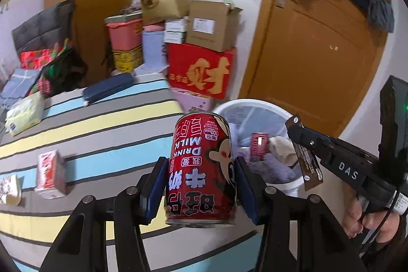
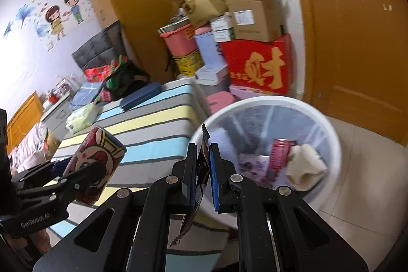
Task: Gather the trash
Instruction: 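Carry the wrapper and red milk can over the wastebasket, then open both grippers over the wastebasket to drop the wrapper and can, then move both grippers back over the table toward the carton and paper bag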
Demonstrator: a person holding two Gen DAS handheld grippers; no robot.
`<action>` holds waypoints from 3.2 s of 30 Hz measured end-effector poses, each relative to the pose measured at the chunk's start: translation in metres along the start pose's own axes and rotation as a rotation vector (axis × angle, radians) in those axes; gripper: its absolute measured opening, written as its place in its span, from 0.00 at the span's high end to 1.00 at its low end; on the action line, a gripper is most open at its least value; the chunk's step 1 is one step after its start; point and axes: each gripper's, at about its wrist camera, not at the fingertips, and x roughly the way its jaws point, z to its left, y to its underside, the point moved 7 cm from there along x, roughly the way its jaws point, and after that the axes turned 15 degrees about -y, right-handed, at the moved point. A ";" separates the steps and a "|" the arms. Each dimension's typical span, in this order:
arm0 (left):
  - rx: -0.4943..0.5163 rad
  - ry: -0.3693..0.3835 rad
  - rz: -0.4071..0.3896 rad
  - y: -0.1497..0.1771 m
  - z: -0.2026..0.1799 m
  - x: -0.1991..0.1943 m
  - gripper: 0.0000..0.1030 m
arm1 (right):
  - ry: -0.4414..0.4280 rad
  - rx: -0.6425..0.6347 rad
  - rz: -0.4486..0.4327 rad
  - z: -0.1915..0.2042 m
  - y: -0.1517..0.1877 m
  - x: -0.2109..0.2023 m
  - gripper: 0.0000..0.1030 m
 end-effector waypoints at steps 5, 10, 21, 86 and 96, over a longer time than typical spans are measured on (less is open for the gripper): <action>0.040 0.033 0.001 -0.001 -0.033 0.004 0.49 | 0.031 0.027 -0.018 -0.023 -0.001 -0.014 0.90; 0.065 0.063 0.017 -0.002 -0.059 0.015 0.49 | 0.058 0.042 -0.017 -0.042 -0.001 -0.019 0.90; 0.093 0.098 0.069 -0.004 -0.092 0.048 0.49 | 0.090 0.058 0.038 -0.076 -0.003 -0.010 0.90; -0.087 -0.115 -0.080 0.023 0.042 -0.042 0.36 | 0.038 -0.062 0.003 0.007 0.009 -0.003 0.54; -0.140 -0.199 -0.085 0.045 0.100 -0.060 0.36 | -0.037 -0.111 0.035 0.048 0.020 0.019 0.54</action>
